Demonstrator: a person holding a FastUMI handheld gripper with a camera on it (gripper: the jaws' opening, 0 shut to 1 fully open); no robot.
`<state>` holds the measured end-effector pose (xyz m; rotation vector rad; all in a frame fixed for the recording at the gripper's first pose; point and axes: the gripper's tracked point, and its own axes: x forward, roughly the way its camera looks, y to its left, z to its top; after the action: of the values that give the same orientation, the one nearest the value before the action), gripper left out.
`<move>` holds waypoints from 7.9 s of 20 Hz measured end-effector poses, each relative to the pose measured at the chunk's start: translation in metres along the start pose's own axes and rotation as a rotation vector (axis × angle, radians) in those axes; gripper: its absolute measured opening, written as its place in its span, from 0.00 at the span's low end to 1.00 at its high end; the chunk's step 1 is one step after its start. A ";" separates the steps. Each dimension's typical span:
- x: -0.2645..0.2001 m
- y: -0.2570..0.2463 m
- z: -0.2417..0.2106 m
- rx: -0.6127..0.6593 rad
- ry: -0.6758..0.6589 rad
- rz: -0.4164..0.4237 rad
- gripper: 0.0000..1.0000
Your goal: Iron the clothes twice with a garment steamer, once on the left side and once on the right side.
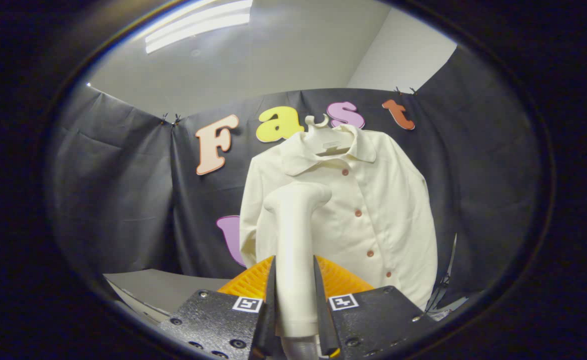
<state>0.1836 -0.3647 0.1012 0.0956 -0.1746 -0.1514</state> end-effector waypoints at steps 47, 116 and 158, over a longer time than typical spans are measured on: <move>-0.067 -0.044 -0.278 0.181 0.338 -0.003 0.34; 0.042 -0.181 -0.073 0.366 0.029 -0.089 0.32; -0.135 -0.169 -0.228 0.525 0.239 -0.260 0.32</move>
<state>0.0692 -0.4913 -0.1625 0.6578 0.0422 -0.3490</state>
